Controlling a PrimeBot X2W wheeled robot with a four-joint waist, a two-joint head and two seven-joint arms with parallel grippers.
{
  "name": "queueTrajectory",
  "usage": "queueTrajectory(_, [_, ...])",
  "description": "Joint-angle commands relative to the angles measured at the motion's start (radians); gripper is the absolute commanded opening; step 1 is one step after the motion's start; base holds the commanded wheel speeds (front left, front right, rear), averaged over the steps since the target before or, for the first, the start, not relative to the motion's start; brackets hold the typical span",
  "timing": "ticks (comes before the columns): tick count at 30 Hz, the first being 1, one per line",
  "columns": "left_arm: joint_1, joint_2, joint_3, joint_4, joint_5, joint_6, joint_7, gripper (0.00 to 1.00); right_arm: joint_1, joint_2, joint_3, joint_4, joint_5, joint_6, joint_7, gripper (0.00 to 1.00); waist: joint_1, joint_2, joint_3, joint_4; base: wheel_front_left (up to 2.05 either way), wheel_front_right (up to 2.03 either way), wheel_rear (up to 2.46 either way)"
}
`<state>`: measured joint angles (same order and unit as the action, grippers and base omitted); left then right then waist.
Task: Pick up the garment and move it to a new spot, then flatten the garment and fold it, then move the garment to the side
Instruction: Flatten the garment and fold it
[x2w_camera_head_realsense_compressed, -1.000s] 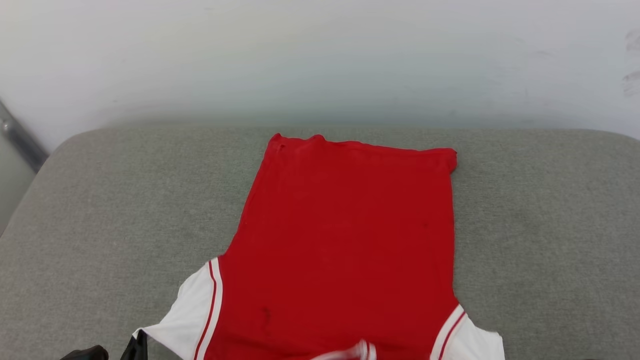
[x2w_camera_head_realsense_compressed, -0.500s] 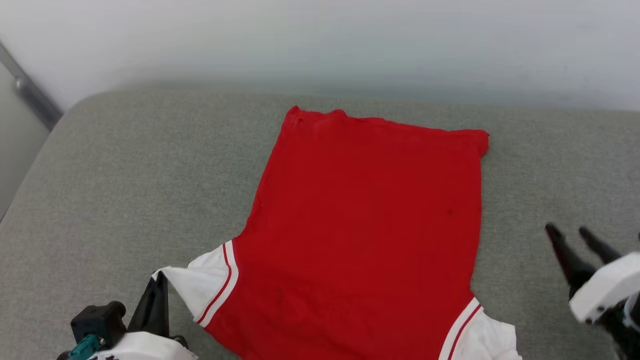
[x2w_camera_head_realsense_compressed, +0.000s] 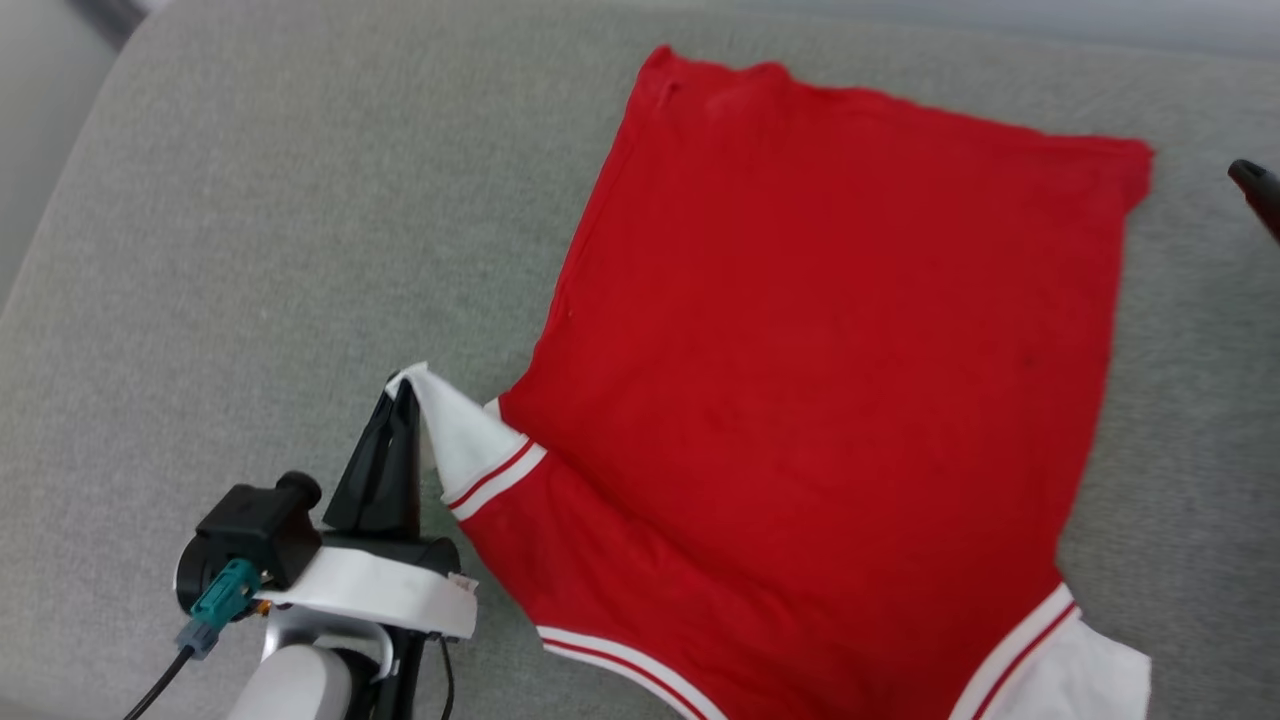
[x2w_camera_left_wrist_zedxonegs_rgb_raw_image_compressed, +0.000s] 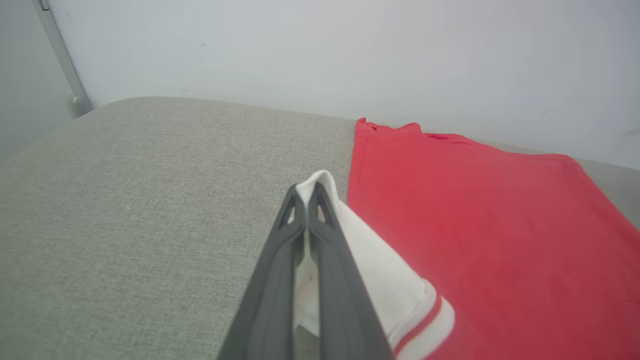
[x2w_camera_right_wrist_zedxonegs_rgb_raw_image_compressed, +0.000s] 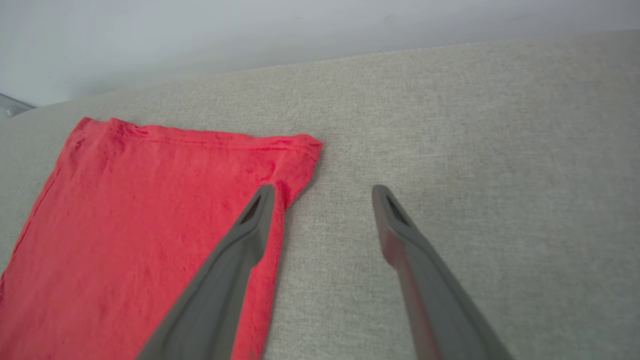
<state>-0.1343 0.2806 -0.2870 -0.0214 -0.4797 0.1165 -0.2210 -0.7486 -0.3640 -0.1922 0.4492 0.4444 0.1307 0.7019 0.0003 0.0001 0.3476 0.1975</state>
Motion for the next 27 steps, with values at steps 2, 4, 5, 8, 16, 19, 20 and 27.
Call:
queueTrajectory(2, [-0.032,-0.010,-0.009,-0.010,0.010,-0.009,-0.009,0.00,-0.071,0.000,-0.012,0.037,-0.020,0.000,0.065,1.00,-0.0003,-0.0001,0.079,0.053,0.00,0.00,0.00])
queueTrajectory(4, [-0.053,-0.022,-0.018,-0.013,0.012,-0.014,-0.015,0.00,-0.131,0.002,-0.020,0.073,-0.056,0.000,0.140,1.00,-0.0003,-0.0001,0.109,0.067,0.00,0.00,0.00])
queueTrajectory(5, [-0.064,-0.028,-0.022,-0.013,0.015,-0.018,-0.017,0.00,-0.161,0.008,-0.027,0.087,-0.068,0.000,0.171,1.00,-0.0003,-0.0001,0.125,0.074,0.00,0.00,0.00])
queueTrajectory(8, [-0.091,-0.043,-0.034,-0.007,0.020,-0.027,-0.024,0.00,-0.222,0.030,-0.036,0.109,-0.112,0.000,0.223,1.00,-0.0003,-0.0001,0.164,0.089,0.00,0.00,0.00])
queueTrajectory(16, [-0.122,-0.064,-0.037,0.025,0.028,-0.044,-0.039,0.00,-0.209,0.095,-0.084,0.236,-0.199,-0.001,0.319,0.88,-0.0003,-0.0001,0.197,0.102,0.00,0.00,0.00])
queueTrajectory(19, [-0.123,-0.068,-0.037,0.036,0.032,-0.047,-0.039,0.00,-0.195,0.108,-0.102,0.259,-0.220,-0.001,0.342,0.00,-0.0003,-0.0001,0.192,0.102,0.00,0.00,0.00])
queueTrajectory(20, [-0.123,-0.069,-0.036,0.040,0.033,-0.049,-0.040,0.00,-0.196,0.112,-0.104,0.259,-0.220,-0.001,0.344,0.00,-0.0003,-0.0001,0.189,0.101,0.00,0.00,0.00])
queueTrajectory(27, [-0.107,-0.070,-0.030,0.075,0.025,-0.053,-0.042,0.00,-0.242,0.070,-0.060,0.191,-0.211,0.000,0.277,0.00,-0.0003,-0.0001,0.128,0.076,0.00,0.00,0.00])
